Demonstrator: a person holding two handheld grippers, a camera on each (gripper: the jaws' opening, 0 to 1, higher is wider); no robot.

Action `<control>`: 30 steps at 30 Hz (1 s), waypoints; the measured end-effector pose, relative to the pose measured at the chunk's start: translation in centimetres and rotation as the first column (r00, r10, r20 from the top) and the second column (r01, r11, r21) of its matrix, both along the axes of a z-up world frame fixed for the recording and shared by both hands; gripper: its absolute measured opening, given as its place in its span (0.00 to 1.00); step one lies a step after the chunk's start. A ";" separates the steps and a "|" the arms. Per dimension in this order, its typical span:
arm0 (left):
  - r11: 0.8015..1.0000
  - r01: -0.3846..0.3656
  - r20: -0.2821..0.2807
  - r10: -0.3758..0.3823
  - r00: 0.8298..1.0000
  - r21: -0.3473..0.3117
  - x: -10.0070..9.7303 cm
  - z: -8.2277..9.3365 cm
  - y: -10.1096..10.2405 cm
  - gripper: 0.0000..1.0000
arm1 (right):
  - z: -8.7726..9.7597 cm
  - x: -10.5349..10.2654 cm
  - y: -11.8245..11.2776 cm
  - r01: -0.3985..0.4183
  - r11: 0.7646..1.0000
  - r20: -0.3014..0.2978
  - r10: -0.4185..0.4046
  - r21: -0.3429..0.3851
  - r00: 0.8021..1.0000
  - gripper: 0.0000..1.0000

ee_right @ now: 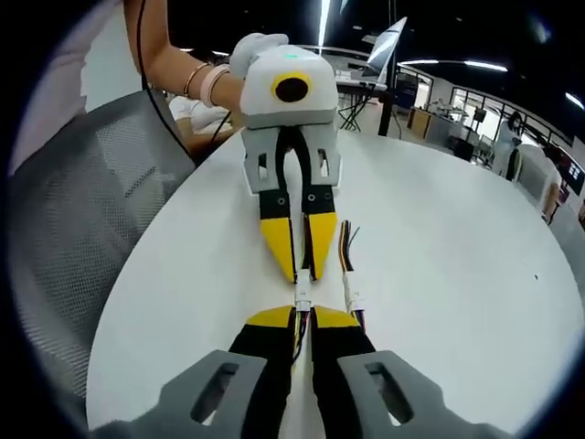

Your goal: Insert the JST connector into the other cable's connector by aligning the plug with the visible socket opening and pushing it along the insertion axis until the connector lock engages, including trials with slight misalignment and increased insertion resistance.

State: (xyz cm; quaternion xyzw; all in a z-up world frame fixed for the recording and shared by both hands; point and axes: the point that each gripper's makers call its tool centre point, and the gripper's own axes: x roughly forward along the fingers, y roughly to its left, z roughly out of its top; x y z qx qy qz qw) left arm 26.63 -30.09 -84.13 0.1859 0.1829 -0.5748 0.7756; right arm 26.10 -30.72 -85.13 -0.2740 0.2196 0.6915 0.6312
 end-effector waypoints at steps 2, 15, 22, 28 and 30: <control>1.000 -0.001 -0.002 0.001 1.000 0.000 0.0 0.0 0.0 0.00 | 0.0 0.0 0.0 0.001 1.000 -0.001 -0.001 0.001 1.000 0.04; 1.000 -0.005 0.000 0.005 1.000 0.014 -0.1 -0.3 0.3 0.06 | -0.3 -0.1 -0.4 0.018 1.000 0.000 -0.018 -0.003 1.000 0.07; 1.000 -0.016 -0.011 0.016 1.000 0.018 -0.2 0.0 0.5 0.07 | -0.1 -0.4 -0.8 0.042 0.999 -0.014 -0.042 0.002 0.999 0.09; 0.999 -0.041 -0.028 0.041 0.999 -0.008 -0.5 1.0 0.6 0.09 | 0.4 -0.7 -1.1 0.071 0.997 -0.025 -0.071 0.014 0.997 0.12; 0.998 -0.059 -0.030 0.059 0.998 -0.011 -0.4 1.4 0.8 0.12 | 1.1 -1.1 -1.0 0.085 0.996 -0.037 -0.084 0.023 0.996 0.12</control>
